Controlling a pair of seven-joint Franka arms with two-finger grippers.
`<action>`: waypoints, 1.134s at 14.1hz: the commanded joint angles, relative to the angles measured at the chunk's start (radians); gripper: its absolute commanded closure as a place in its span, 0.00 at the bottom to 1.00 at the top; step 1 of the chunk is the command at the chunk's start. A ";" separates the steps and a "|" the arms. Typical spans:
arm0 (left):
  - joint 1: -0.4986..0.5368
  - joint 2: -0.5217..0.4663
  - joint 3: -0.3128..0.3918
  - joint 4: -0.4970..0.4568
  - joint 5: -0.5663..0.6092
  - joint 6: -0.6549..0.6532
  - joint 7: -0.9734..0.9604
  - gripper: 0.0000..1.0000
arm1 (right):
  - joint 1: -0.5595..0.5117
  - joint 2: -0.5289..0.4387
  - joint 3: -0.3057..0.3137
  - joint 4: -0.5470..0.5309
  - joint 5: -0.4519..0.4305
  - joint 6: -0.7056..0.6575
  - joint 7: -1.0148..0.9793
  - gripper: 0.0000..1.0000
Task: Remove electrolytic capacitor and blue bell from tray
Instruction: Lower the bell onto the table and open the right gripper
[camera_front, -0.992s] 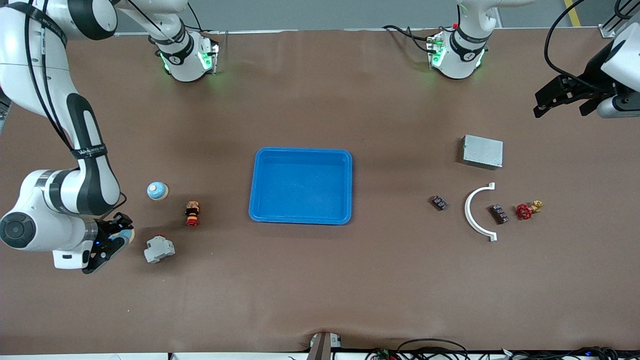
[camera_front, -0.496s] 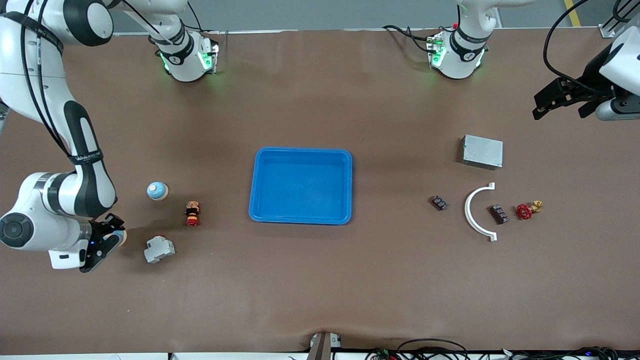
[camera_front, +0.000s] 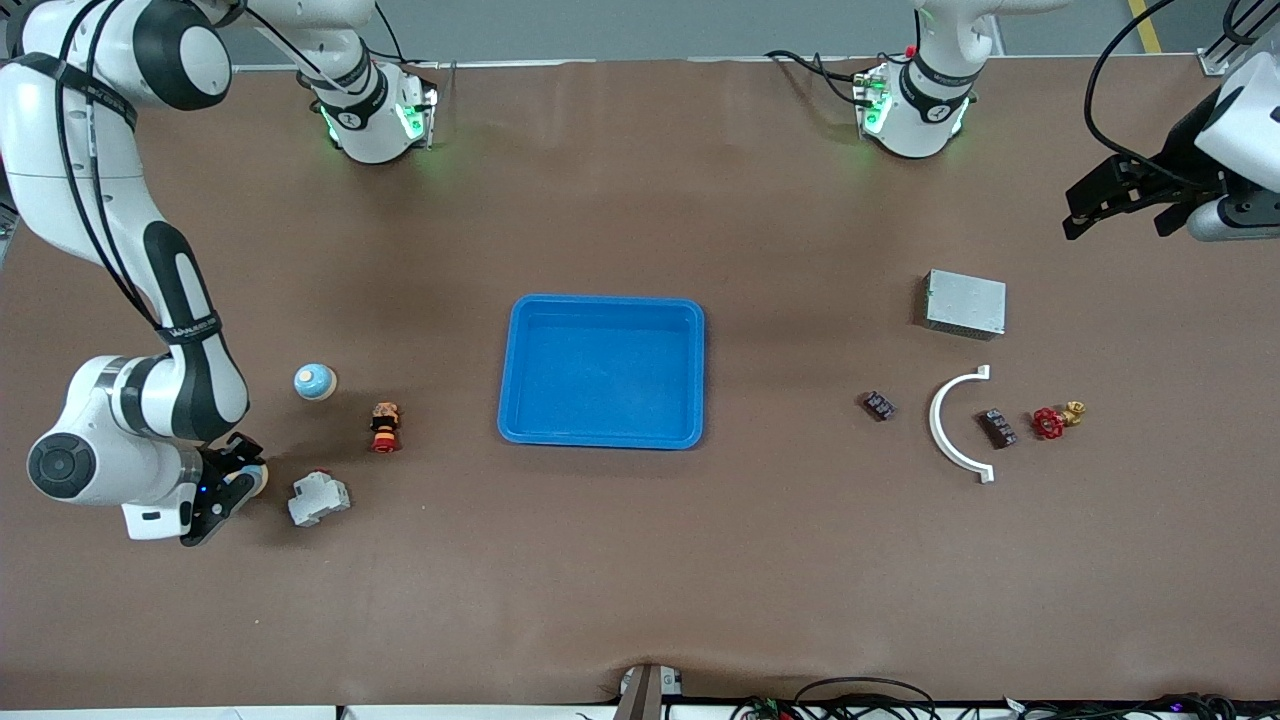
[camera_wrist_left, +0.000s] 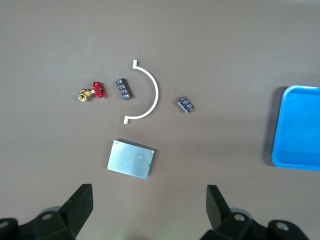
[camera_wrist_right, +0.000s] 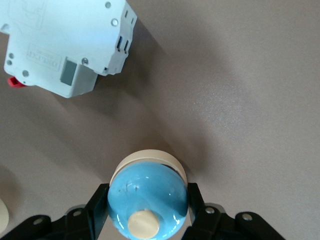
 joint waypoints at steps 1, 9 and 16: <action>0.002 -0.006 -0.006 -0.003 0.000 -0.003 -0.005 0.00 | -0.014 -0.001 0.019 0.006 -0.011 0.003 -0.009 0.33; 0.002 -0.010 -0.008 -0.009 0.000 -0.003 0.000 0.00 | 0.000 -0.131 0.022 0.024 0.122 -0.229 0.098 0.00; 0.002 -0.013 -0.014 -0.024 0.000 -0.006 -0.002 0.00 | 0.108 -0.419 0.027 0.017 0.132 -0.674 0.617 0.00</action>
